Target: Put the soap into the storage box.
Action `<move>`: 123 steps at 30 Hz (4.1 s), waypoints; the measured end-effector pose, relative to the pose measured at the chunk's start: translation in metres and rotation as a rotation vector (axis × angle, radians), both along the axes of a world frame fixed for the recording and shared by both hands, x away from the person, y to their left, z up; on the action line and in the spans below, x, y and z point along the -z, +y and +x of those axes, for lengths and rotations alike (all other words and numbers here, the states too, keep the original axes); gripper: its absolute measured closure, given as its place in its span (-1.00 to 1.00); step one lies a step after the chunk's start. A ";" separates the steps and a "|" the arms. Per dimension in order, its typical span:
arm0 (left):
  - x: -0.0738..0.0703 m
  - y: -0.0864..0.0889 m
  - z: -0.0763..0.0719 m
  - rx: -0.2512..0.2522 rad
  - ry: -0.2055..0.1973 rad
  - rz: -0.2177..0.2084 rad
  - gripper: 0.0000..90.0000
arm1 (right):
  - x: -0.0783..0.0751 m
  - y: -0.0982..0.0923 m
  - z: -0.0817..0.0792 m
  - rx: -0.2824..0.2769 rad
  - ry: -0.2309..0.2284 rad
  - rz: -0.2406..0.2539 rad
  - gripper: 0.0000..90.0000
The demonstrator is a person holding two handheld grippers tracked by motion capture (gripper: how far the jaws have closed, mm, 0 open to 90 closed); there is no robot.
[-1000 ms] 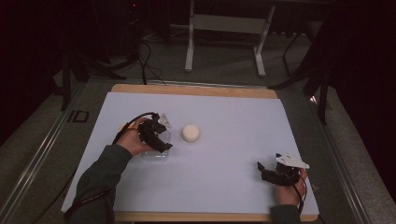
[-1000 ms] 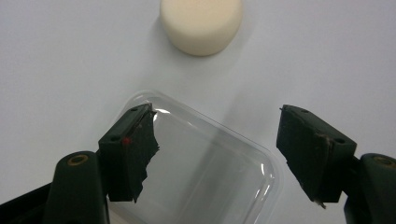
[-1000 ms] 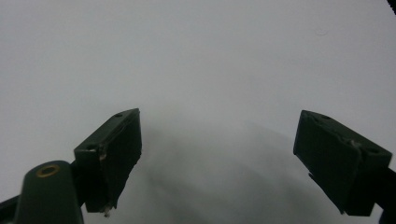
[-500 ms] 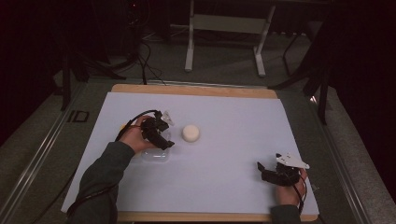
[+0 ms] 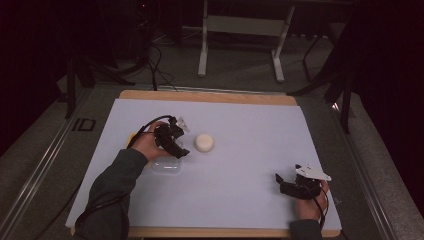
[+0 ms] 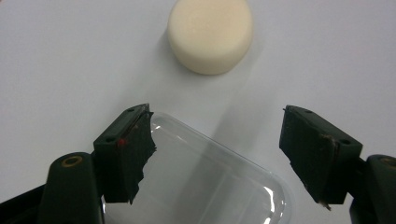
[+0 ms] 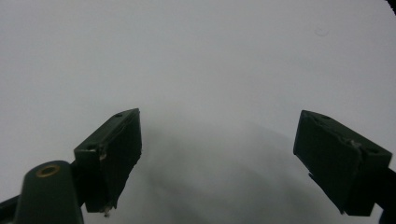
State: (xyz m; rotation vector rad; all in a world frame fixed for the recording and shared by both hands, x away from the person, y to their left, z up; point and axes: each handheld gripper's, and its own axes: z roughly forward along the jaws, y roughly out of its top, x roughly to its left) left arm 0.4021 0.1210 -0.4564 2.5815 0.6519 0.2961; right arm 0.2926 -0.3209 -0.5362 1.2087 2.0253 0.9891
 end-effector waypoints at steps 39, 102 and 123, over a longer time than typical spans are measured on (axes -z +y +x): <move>0.011 -0.025 0.026 0.006 0.060 -0.029 -0.67 | 0.000 0.000 0.000 -0.003 -0.005 0.002 -0.66; 0.048 -0.075 0.067 -0.007 0.155 0.064 -0.72 | 0.000 -0.001 -0.001 -0.006 -0.011 0.012 -0.66; 0.050 -0.084 0.071 0.013 0.197 0.115 -0.50 | 0.000 -0.001 -0.001 -0.006 -0.011 0.014 -0.66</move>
